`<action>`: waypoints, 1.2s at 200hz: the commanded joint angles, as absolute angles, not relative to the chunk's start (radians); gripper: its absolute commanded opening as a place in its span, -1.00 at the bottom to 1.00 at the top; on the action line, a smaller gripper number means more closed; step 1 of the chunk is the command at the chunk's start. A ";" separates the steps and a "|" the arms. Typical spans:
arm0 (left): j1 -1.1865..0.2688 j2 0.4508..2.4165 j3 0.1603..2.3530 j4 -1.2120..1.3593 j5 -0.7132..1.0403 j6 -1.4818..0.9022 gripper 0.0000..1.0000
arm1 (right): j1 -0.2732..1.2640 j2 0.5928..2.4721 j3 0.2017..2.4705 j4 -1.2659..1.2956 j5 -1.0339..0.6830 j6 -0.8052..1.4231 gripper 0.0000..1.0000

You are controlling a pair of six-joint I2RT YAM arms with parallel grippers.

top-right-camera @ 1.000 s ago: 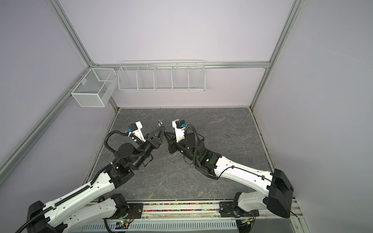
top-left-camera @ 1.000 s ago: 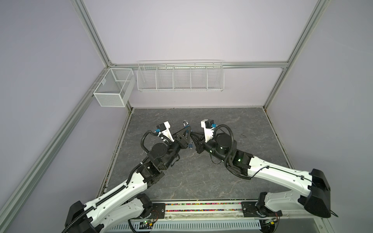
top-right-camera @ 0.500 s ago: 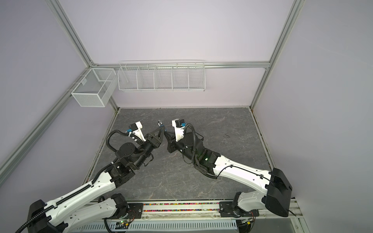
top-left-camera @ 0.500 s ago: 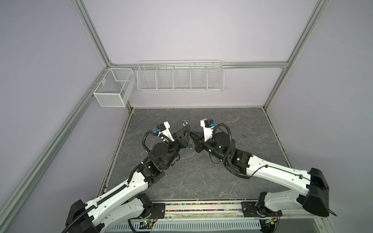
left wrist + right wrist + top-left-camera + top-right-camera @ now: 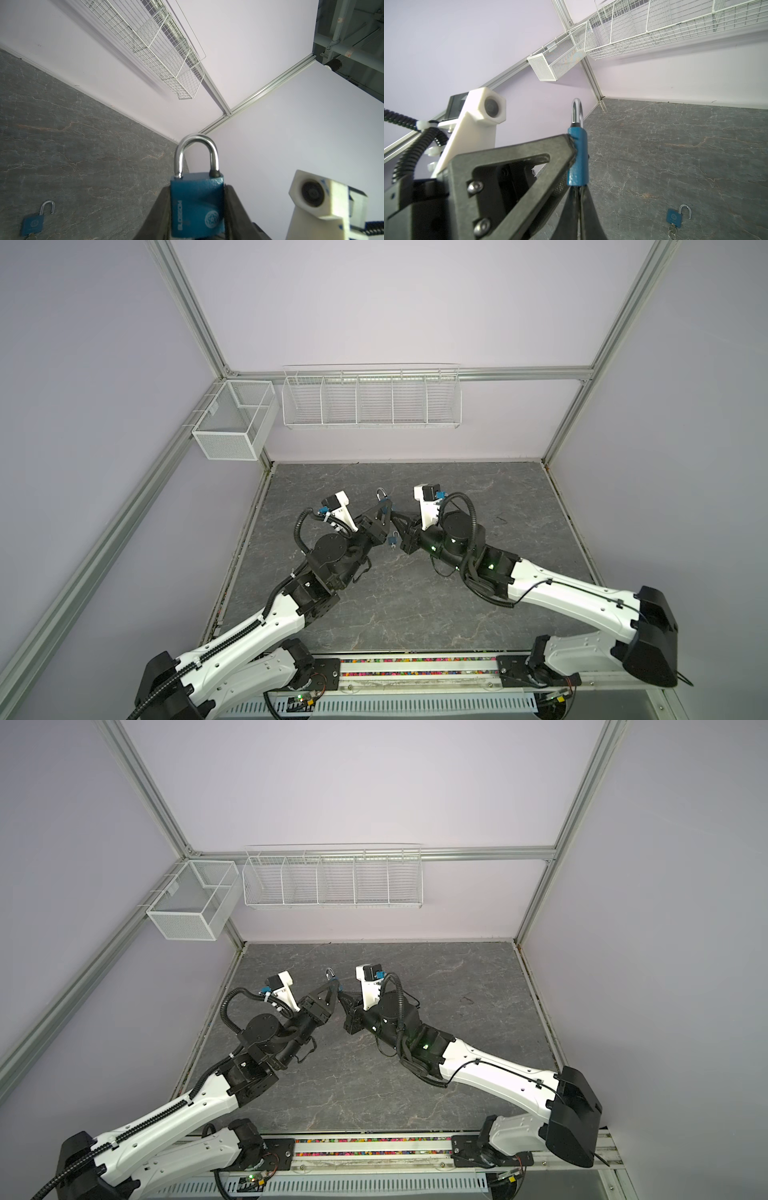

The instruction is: Unlock with the key

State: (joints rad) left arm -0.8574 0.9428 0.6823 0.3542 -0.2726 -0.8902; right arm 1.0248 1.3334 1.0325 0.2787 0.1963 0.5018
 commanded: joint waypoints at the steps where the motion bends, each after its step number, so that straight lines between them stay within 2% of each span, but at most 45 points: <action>1: -0.864 0.931 0.685 0.437 -0.224 -0.935 -1.00 | 1.018 1.328 1.050 0.259 0.191 0.506 -0.87; 119: -0.863 0.908 0.705 0.355 -0.222 -0.924 -1.00 | 1.029 1.333 1.023 0.326 0.194 0.342 -0.87; 192: -0.863 0.896 0.732 0.276 -0.241 -0.923 -0.26 | 1.036 1.325 0.976 0.428 0.132 0.281 -0.87; 217: -0.864 0.907 0.748 0.253 -0.241 -0.923 -0.06 | 1.042 1.324 0.971 0.444 0.113 0.263 -0.87; 240: -0.864 0.913 0.762 0.232 -0.241 -0.921 -0.06 | 1.043 1.326 0.966 0.443 0.122 0.252 -0.87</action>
